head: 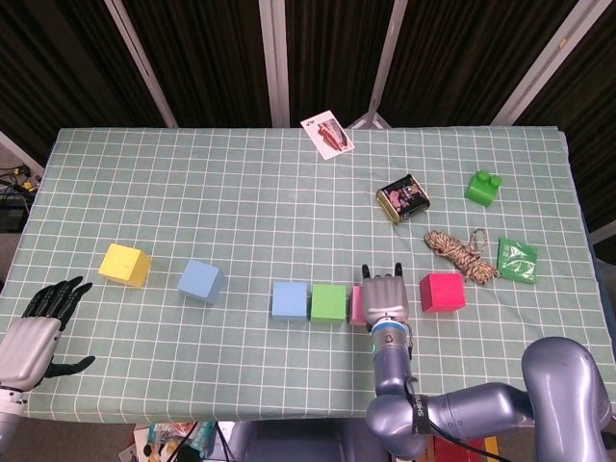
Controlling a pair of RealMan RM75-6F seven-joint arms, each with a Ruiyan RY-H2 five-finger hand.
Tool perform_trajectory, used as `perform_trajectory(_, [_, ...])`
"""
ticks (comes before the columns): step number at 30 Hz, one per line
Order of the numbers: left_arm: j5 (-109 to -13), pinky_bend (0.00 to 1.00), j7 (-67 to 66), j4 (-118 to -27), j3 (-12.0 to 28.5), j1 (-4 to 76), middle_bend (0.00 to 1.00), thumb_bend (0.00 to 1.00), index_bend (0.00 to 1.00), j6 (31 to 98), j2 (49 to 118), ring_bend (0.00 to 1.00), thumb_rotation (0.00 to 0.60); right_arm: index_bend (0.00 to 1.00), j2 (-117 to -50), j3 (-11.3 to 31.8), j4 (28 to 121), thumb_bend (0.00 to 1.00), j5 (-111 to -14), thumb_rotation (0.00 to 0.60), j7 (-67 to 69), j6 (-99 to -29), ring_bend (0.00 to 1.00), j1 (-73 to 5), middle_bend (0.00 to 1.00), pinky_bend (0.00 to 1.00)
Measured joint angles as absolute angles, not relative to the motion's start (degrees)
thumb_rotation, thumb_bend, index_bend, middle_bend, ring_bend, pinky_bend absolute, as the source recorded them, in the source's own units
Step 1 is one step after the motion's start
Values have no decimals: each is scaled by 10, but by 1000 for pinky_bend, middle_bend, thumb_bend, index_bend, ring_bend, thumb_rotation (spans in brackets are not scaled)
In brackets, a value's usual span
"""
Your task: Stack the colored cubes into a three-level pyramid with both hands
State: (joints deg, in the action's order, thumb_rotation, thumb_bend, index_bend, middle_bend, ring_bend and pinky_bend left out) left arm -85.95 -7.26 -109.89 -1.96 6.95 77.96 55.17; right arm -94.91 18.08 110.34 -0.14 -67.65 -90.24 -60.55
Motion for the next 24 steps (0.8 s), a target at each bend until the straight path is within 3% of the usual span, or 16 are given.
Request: perform_trajectory(24, [-861, 0, -63, -1098, -20, 69, 0, 87, 0, 779, 549, 0, 600, 0, -983, 205, 1083, 251, -4, 600, -689, -930, 314, -600, 586, 1])
